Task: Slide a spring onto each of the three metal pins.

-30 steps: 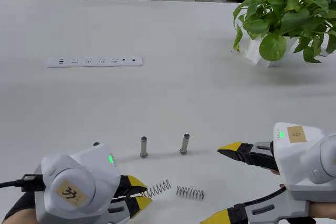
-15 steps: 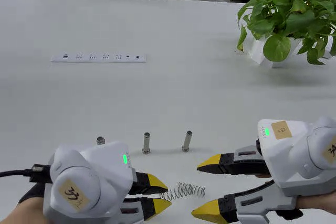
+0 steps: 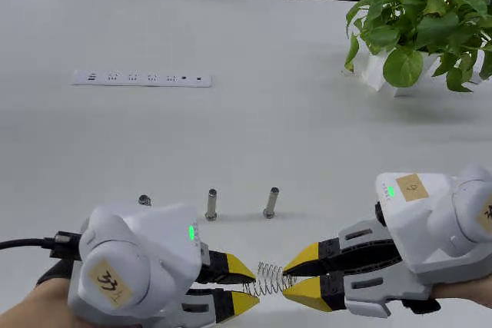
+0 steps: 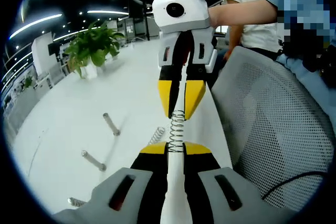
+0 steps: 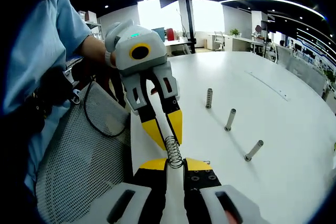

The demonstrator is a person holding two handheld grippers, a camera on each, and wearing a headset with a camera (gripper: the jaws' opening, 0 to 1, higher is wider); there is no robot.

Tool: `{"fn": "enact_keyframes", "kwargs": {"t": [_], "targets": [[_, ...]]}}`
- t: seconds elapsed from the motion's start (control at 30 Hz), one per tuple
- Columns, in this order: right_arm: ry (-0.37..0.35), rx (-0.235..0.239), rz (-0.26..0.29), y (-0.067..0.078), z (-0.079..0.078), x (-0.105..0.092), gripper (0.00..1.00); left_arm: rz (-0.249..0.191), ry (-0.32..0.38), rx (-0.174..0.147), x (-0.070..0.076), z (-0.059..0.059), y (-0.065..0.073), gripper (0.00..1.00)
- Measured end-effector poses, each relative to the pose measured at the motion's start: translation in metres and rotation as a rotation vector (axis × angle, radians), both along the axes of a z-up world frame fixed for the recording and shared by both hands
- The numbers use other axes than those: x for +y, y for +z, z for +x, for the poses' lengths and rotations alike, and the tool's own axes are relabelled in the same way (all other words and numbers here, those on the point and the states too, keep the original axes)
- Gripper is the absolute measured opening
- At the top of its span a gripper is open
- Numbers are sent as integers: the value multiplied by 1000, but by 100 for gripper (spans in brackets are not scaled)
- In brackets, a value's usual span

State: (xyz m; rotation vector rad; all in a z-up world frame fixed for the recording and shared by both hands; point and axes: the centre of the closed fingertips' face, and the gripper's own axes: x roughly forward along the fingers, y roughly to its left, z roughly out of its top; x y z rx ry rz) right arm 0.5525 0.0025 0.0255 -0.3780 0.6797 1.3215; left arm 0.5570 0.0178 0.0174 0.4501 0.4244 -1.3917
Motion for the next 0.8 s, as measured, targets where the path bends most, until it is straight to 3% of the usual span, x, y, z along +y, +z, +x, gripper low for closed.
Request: {"fn": "enact_keyframes", "kwargs": {"t": [0.27,0.8], "targets": [[19,-14,-14,1,-1,1,8,-1,3,1,0,0,0,7],[100,-112,-61,20,-3,13,7,4,14,21,-6,-1,-4,6]]}}
